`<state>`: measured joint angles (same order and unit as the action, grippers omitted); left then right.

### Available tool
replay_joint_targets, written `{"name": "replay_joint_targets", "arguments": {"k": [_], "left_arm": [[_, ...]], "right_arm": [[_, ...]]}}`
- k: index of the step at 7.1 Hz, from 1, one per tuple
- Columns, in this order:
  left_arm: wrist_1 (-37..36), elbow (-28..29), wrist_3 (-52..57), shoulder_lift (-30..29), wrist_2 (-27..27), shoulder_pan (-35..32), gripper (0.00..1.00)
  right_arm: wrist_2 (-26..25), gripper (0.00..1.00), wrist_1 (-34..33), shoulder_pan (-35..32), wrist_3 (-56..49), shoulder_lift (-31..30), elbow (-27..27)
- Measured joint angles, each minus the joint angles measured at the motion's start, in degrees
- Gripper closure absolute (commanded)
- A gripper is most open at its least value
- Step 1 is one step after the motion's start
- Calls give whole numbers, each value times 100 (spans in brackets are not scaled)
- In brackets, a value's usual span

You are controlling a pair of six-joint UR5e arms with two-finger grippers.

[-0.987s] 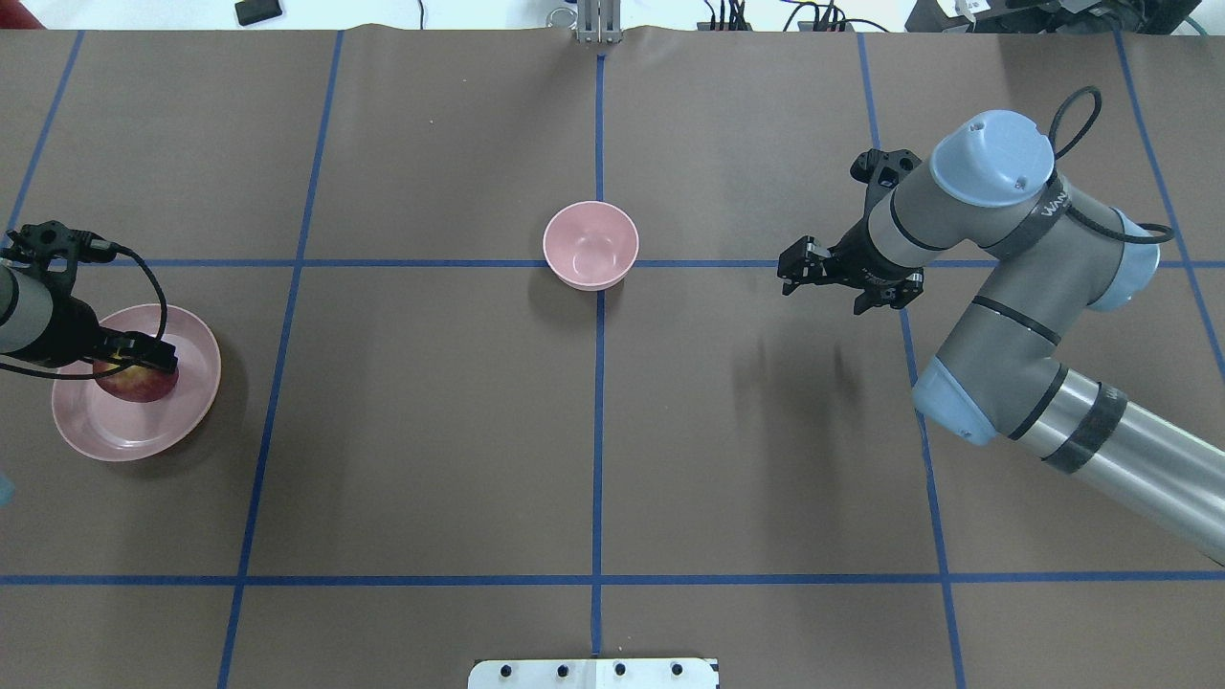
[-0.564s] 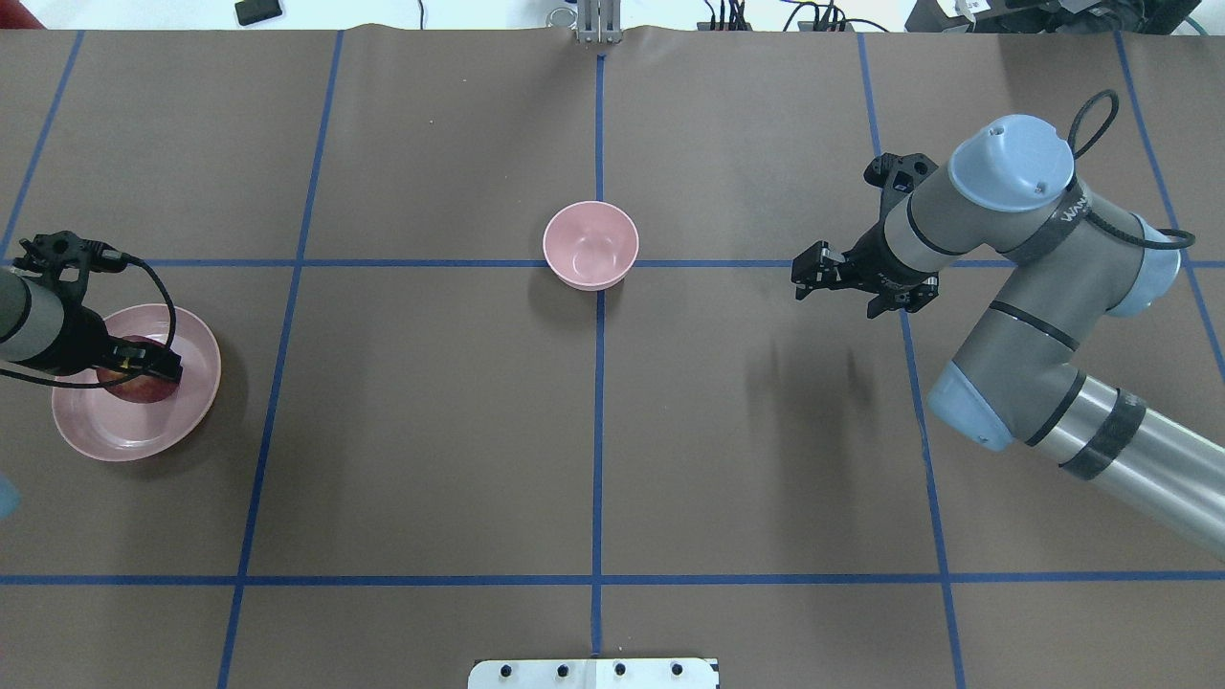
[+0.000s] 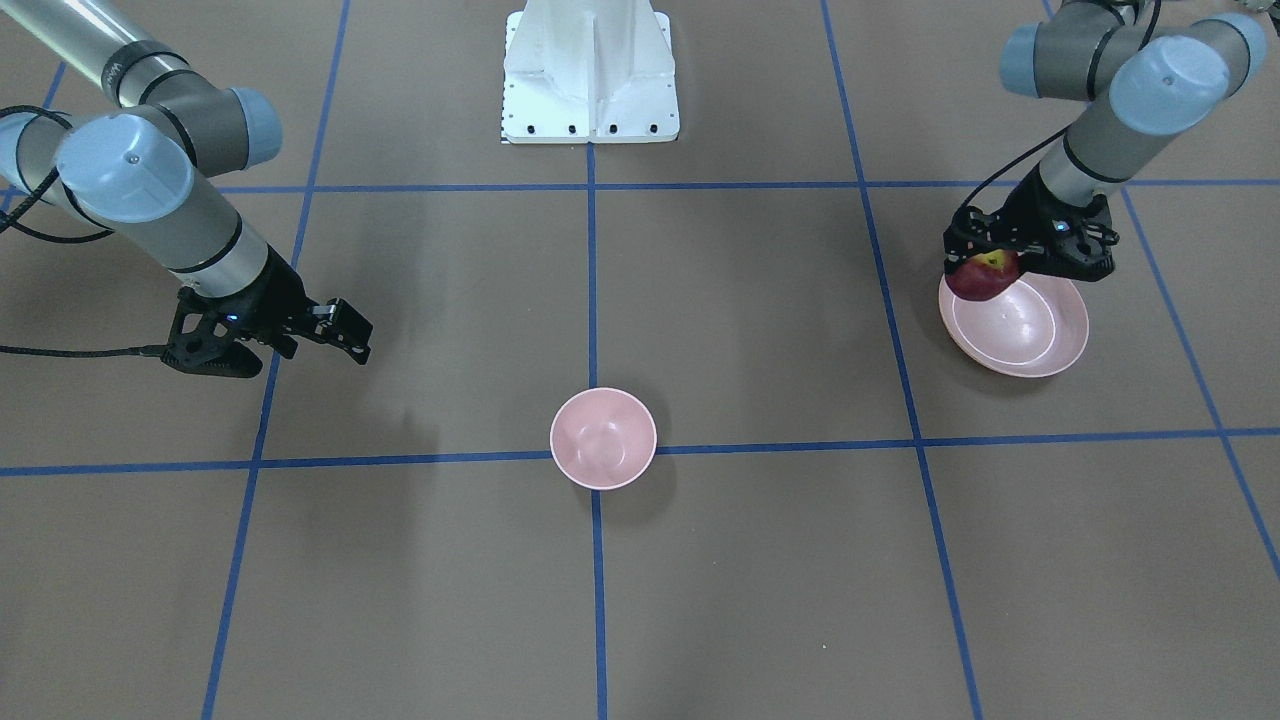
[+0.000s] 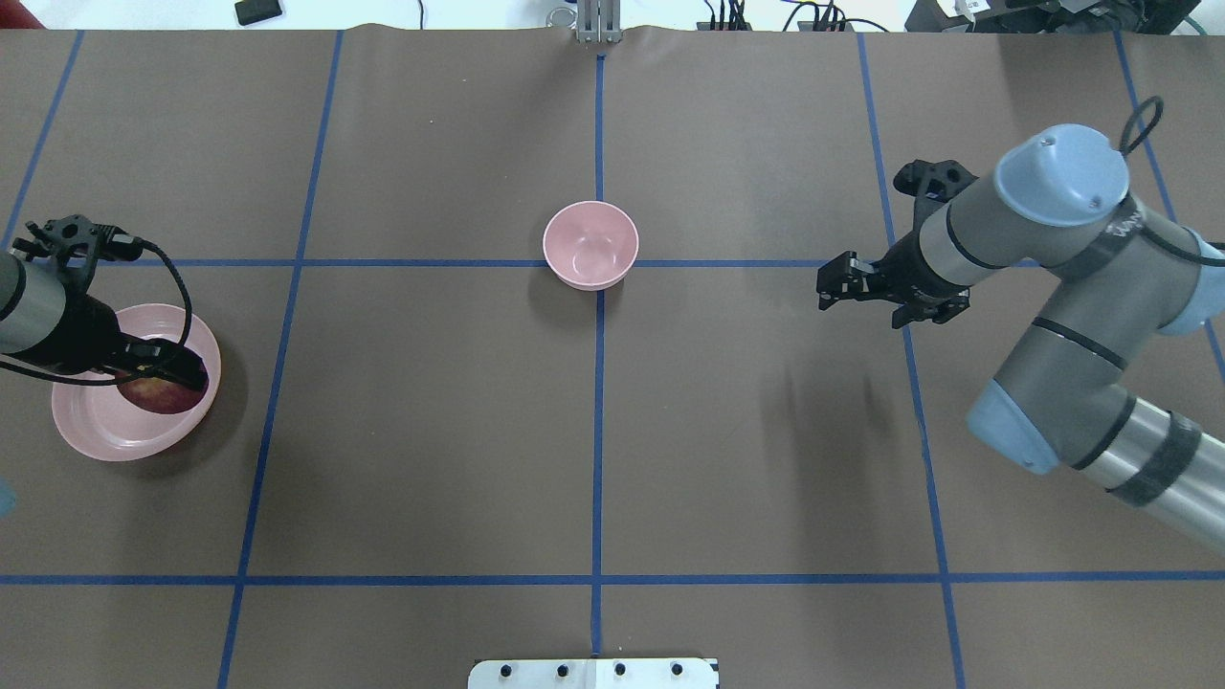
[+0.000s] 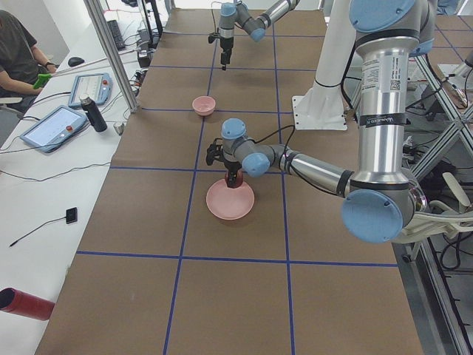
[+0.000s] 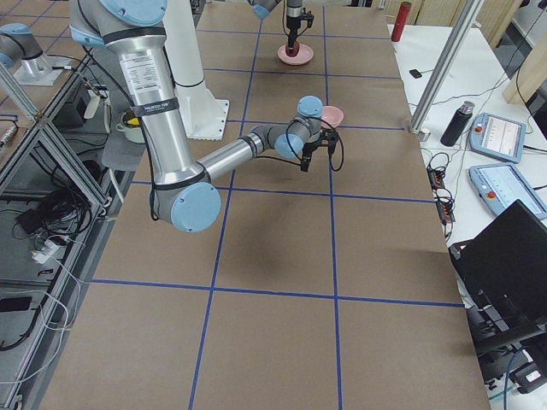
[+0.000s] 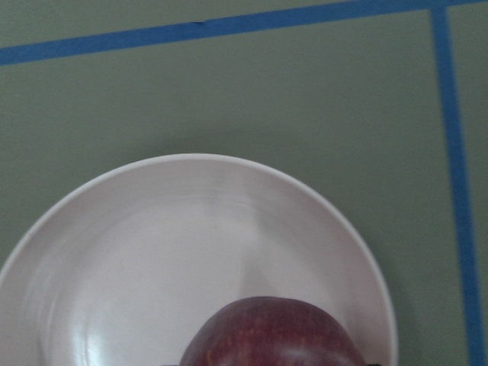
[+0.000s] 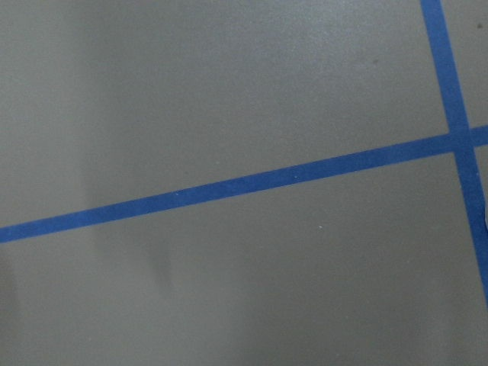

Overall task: Move apple from plate to bowl
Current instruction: 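Lift the red apple with the left gripper and carry it over the bowl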

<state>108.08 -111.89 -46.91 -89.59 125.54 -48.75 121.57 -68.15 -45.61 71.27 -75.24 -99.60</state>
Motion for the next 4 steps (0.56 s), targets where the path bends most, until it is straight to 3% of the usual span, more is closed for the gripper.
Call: {"name": "replay_joint_targets", "arguments": {"k": [2,4], "left_arm": [[-897,-387,-1270,-1201,-99,545,100],[-2105,368,-2369,-3352,-966,1384,100]], "right_arm": [[223,0,5,-339,-631,-735,-427],[648,0,-9,-1159,-2128,-1404,-427]]}}
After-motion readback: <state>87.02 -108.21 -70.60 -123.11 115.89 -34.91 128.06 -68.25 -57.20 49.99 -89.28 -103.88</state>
